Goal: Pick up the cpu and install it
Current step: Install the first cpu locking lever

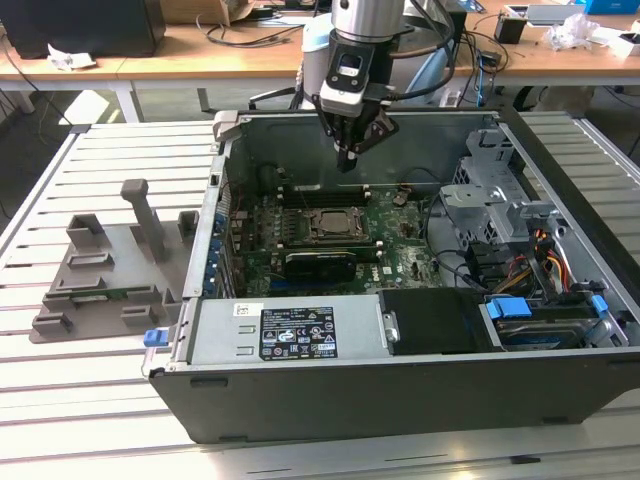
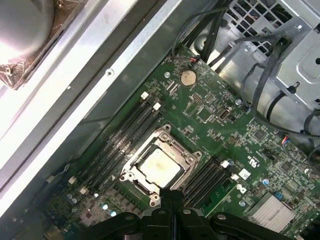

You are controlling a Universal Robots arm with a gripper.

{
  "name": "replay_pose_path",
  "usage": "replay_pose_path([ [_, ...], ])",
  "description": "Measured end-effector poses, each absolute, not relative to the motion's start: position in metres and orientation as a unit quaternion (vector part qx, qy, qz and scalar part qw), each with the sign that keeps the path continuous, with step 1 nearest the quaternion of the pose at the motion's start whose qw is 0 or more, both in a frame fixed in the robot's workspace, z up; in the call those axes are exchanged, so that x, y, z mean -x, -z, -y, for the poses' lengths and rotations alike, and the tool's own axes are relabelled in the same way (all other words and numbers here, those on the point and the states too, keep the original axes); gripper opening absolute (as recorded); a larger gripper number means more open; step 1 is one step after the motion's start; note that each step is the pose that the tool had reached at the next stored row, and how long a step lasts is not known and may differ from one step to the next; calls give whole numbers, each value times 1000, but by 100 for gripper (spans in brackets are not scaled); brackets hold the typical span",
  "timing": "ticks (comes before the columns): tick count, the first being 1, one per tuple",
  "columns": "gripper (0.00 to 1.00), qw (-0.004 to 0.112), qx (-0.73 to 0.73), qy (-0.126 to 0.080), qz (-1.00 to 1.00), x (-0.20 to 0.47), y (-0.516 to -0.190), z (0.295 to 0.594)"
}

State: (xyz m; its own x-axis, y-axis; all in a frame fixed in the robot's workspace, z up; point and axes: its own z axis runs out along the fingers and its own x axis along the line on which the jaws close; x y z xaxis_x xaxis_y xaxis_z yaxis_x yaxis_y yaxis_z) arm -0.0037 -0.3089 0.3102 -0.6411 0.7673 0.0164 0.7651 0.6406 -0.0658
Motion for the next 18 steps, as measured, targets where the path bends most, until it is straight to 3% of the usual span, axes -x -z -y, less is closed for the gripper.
replay_pose_path([
  [18,11,20,369,-28,929,4,-310,309],
])
